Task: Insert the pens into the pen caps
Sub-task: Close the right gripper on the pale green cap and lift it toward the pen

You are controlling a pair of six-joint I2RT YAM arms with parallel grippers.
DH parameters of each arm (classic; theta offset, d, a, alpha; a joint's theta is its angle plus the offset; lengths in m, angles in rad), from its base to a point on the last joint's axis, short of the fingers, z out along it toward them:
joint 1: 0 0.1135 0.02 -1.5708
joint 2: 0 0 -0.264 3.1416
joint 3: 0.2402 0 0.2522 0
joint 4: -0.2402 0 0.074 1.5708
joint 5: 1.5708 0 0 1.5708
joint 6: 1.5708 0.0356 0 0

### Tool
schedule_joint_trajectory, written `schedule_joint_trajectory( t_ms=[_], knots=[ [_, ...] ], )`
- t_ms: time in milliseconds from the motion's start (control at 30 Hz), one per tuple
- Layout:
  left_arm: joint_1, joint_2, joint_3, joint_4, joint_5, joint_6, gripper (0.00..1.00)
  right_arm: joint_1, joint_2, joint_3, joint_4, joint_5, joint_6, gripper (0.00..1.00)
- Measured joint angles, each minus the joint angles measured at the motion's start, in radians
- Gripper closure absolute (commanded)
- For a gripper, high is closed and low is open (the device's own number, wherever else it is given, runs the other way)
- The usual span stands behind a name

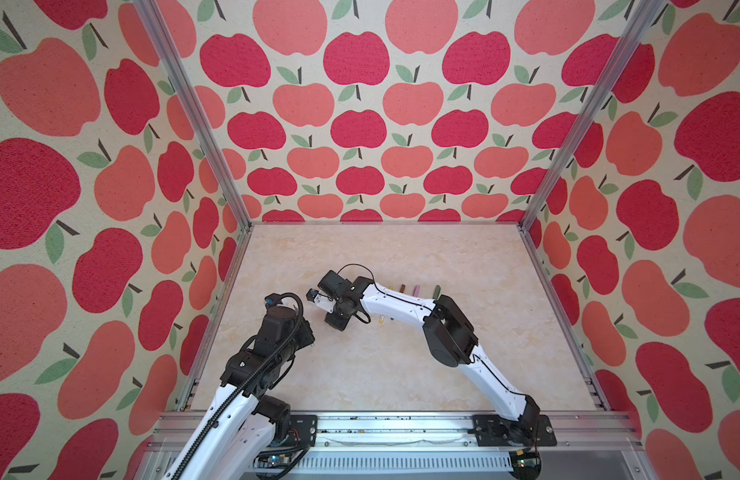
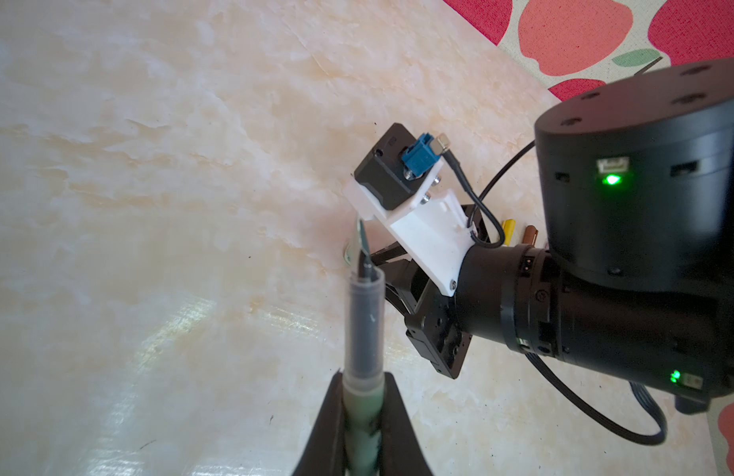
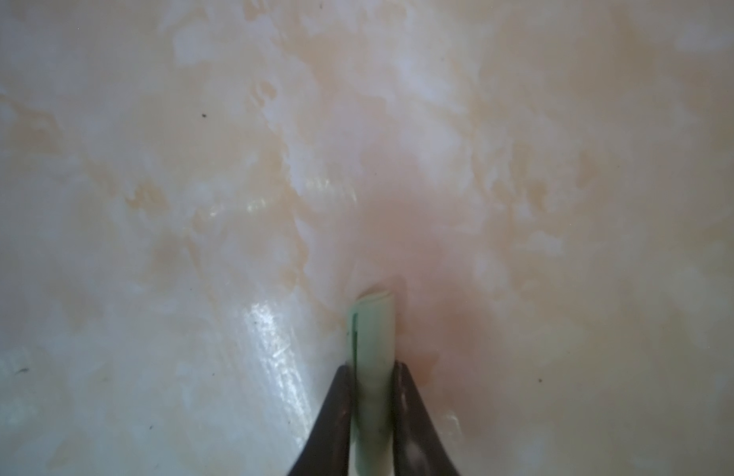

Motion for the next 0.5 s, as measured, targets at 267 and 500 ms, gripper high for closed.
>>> schedule_joint_trajectory(
  t_ms=[267,500],
  knots=[
    [0.0,0.018,0.0,0.006,0.007,0.0,1.0,-0.034,-0.15,-0.205,0.094,-0.019,0.064,0.88],
    [-0.004,0.079,0.0,0.054,0.053,0.002,1.0,-0.103,-0.276,-0.329,0.202,-0.038,0.154,0.88]
  ],
)
